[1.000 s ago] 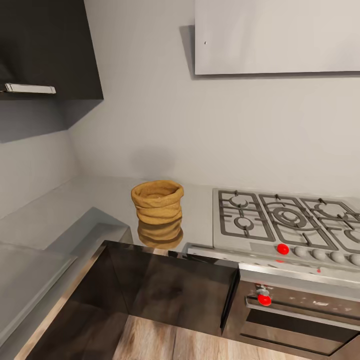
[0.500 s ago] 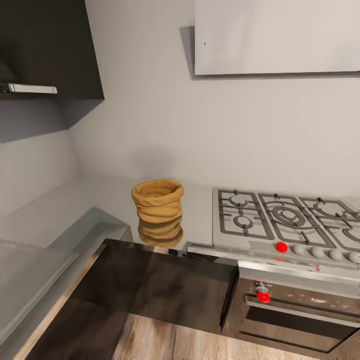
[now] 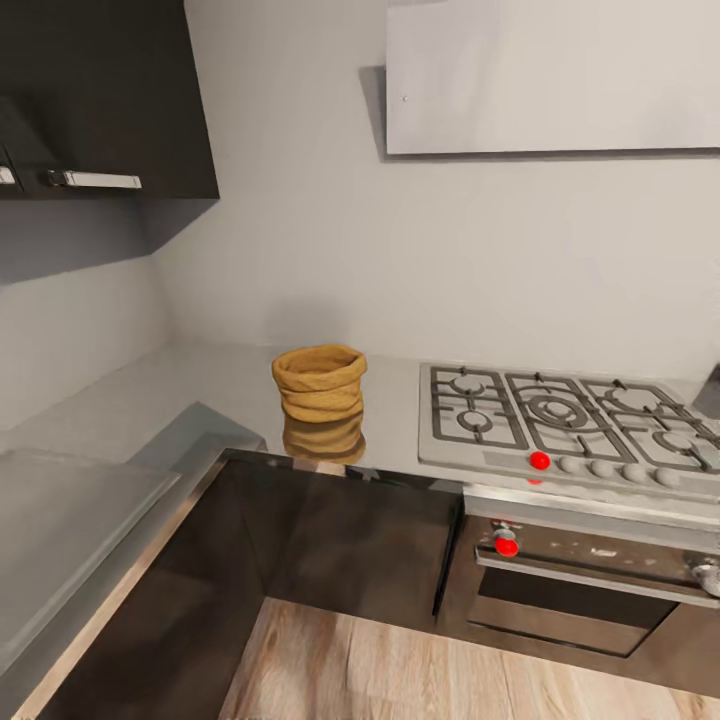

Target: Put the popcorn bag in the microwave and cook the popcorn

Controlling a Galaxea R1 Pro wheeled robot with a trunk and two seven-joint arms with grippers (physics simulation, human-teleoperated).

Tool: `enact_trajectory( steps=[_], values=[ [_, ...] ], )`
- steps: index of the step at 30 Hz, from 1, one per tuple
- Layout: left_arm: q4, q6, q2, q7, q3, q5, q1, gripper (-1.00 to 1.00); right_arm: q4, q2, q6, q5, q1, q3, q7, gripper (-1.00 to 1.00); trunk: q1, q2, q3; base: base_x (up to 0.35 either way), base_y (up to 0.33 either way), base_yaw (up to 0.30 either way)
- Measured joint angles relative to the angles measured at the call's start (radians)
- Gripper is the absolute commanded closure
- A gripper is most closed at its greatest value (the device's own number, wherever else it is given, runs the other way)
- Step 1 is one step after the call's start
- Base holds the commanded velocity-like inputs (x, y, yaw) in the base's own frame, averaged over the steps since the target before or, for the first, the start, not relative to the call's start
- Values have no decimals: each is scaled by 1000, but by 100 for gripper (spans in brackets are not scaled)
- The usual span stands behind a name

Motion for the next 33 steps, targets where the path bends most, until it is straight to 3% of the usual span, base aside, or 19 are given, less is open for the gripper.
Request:
enact_trajectory(
  steps=[5,10,13,14,15,16,18,20,22,26,27,28,29,33],
  values=[
    [0,0,0,0,0,0,0,-100,0,1,-5,4,0,2,0,-100,0,0,0,-2,0,0],
    [0,0,0,0,-2,-1,0,-100,-4,19,-5,4,0,2,1,-100,0,0,0,0,0,0],
    [0,0,0,0,-3,-3,0,-100,-82,31,19,6,0,3,1,-100,0,0,0,0,0,0],
    [0,0,0,0,-3,-3,0,-100,-142,50,63,7,0,1,1,-100,0,0,0,0,0,0],
    [0,0,0,0,-3,-3,0,-100,-258,83,183,6,-2,0,6,-100,0,0,0,0,0,0],
    [0,0,0,0,-3,-4,0,-100,-323,100,234,7,-1,1,18,-100,0,0,0,0,0,0],
    [0,0,0,0,-3,-4,0,-100,-468,132,359,5,0,10,84,-100,0,0,0,0,0,0],
    [0,0,-1,0,-4,-5,0,-100,-567,132,470,1,1,47,140,-100,0,0,0,0,0,0],
    [0,0,-1,0,-4,-6,0,-100,-739,133,623,-5,1,121,210,-100,0,0,0,0,0,0],
    [0,0,-1,0,-4,-6,0,-100,-1000,133,807,-17,4,190,261,-100,0,0,0,0,0,0],
    [0,0,-1,0,-5,-7,0,-100,-1093,133,965,-49,-2,224,332,-100,0,0,0,0,0,0],
    [0,0,-1,0,-5,-7,0,-100,-1146,134,1052,-59,-22,244,363,-100,0,0,0,0,0,0],
    [0,0,-2,0,-5,-8,0,-100,-1190,134,1095,-64,-57,259,389,-100,0,0,0,0,0,0],
    [-1,0,-2,0,-5,-8,0,-100,-1243,134,1097,-70,-227,276,546,-100,0,0,0,0,0,0]
  ],
)
